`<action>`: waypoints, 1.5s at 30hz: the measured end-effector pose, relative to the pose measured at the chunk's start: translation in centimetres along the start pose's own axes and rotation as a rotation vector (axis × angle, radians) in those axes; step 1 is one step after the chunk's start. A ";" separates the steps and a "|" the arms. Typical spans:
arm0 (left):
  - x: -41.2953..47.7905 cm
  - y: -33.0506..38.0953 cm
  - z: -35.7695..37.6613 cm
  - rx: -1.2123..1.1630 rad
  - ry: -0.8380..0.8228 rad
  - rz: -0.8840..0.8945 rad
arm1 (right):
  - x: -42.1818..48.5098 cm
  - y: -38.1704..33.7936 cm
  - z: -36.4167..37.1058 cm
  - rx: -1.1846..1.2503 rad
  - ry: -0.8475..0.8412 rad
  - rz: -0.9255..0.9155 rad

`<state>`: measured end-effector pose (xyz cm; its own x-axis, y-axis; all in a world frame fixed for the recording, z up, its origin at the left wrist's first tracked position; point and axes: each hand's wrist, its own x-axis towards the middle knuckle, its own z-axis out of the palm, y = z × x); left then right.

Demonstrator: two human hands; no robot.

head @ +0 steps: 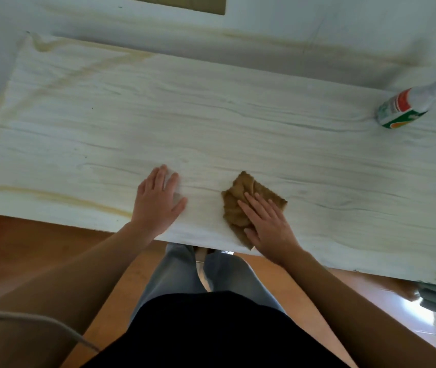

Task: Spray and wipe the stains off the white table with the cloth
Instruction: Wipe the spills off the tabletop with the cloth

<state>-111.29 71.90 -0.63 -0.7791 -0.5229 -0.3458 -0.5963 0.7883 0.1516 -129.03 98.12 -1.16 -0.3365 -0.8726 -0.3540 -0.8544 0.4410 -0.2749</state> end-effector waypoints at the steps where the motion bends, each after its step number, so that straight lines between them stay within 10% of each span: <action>1: 0.0 0.0 0.1 0.004 0.003 0.000 | 0.6 1.2 -0.6 0.006 0.006 0.028; 11: -0.2 -0.4 1.2 -0.018 0.088 0.011 | 15.8 8.2 -8.4 0.072 0.113 0.232; 22: 0.0 -0.5 2.1 -0.039 0.110 -0.008 | 33.2 0.4 -11.7 0.112 0.164 0.303; 32: 0.3 -1.0 2.8 -0.017 0.131 0.016 | 25.7 -3.7 -7.7 0.075 0.097 -0.187; 45: 0.3 -0.8 2.1 0.008 0.091 -0.001 | 8.9 -9.1 -1.0 0.181 0.057 0.139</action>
<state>-110.67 71.84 -2.81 -0.7934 -0.5503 -0.2602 -0.5955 0.7904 0.1440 -124.67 86.18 -0.90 -0.4717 -0.8093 -0.3501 -0.7152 0.5834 -0.3849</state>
